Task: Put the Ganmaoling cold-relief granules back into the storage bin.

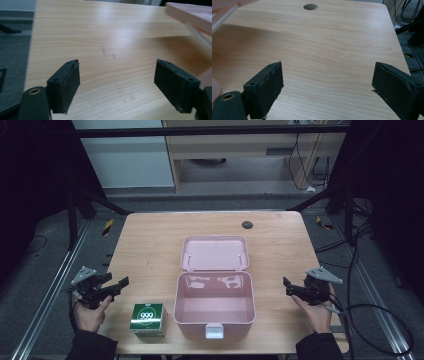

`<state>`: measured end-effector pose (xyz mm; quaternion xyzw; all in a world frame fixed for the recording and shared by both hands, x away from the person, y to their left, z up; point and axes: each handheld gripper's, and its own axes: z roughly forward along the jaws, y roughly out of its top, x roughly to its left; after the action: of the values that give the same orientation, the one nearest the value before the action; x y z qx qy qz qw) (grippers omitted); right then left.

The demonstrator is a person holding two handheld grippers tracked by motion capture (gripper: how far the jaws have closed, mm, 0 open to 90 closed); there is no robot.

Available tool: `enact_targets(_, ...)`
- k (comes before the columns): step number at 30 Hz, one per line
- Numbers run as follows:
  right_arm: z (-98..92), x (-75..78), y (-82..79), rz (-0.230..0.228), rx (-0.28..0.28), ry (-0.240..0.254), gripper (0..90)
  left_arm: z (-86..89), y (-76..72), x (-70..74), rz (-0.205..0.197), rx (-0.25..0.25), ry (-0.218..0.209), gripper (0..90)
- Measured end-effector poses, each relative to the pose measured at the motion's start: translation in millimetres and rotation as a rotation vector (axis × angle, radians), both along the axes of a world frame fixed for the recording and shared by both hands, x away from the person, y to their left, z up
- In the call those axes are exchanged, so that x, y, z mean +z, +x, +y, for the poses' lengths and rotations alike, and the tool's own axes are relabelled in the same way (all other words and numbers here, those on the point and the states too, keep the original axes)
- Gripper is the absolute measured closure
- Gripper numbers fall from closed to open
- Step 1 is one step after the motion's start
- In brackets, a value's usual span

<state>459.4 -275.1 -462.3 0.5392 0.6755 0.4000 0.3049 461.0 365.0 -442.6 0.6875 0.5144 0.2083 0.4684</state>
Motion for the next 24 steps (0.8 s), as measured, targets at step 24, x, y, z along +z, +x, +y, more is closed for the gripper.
enact_targets(24, 5.3, 29.5, -9.1, -0.015, 0.006, -0.133, 8.6, -26.6, -17.2, 28.9, 0.001, -0.344, 0.156, 15.3)
